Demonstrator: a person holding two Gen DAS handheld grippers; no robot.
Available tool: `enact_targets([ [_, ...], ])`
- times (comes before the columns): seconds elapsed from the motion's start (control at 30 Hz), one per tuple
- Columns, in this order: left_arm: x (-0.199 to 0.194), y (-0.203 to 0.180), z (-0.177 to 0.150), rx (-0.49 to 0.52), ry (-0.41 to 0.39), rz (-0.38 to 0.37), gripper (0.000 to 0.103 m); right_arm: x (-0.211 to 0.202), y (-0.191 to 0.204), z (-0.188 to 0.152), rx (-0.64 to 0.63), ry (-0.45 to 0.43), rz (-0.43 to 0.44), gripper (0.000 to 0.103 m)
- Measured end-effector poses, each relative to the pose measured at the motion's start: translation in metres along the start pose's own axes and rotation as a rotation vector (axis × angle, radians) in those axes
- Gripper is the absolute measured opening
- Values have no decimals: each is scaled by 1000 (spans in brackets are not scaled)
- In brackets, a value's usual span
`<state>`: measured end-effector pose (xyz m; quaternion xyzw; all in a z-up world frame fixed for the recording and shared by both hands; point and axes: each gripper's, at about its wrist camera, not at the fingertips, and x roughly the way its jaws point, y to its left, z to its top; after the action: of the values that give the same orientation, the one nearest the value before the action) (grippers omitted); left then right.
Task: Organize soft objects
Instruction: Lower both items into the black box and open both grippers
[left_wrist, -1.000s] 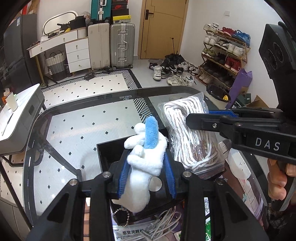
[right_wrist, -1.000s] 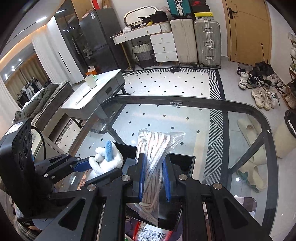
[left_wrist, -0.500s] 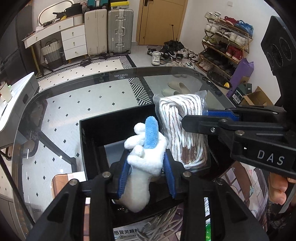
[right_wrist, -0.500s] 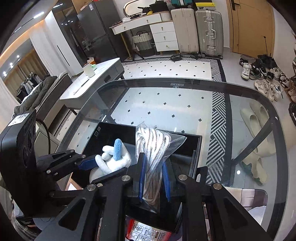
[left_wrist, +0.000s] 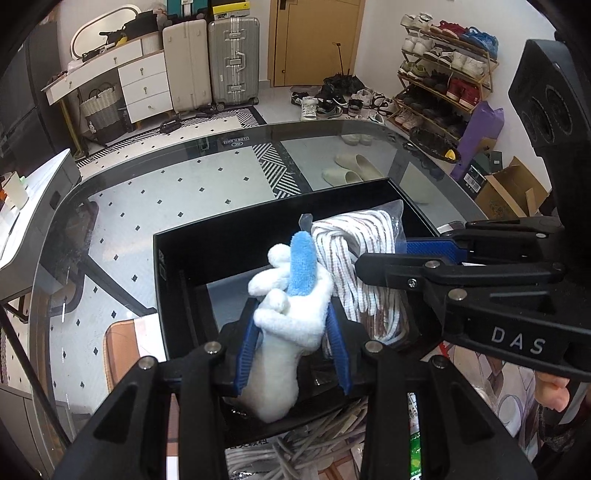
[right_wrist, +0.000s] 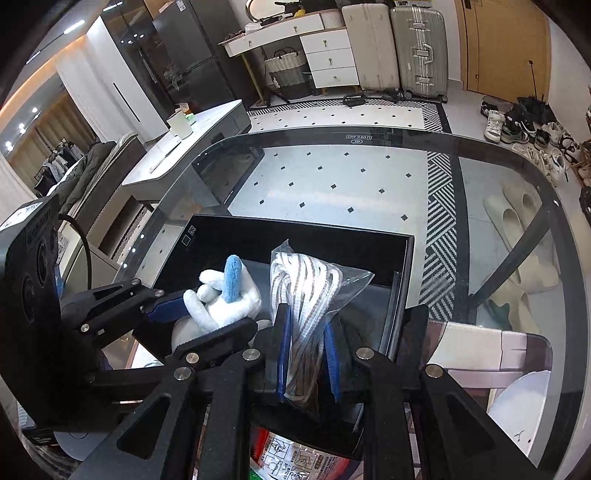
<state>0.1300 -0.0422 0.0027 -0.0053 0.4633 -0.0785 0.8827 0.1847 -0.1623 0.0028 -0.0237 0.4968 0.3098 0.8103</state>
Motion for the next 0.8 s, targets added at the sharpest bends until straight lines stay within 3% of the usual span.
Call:
enact_targets([
  [0.57, -11, -9, -11, 38, 36, 4, 37, -10, 13, -24, -36, 31, -32, 21],
  [0.63, -13, -11, -11, 44, 35, 9, 41, -13, 13, -25, -37, 29, -26, 26],
  [0.7, -16, -12, -11, 43, 30, 10, 53, -18, 13, -24, -34, 20, -26, 32],
  [0.8, -22, -12, -12, 42, 24, 3, 58, -27, 14, -25, -28, 4, -25, 36],
])
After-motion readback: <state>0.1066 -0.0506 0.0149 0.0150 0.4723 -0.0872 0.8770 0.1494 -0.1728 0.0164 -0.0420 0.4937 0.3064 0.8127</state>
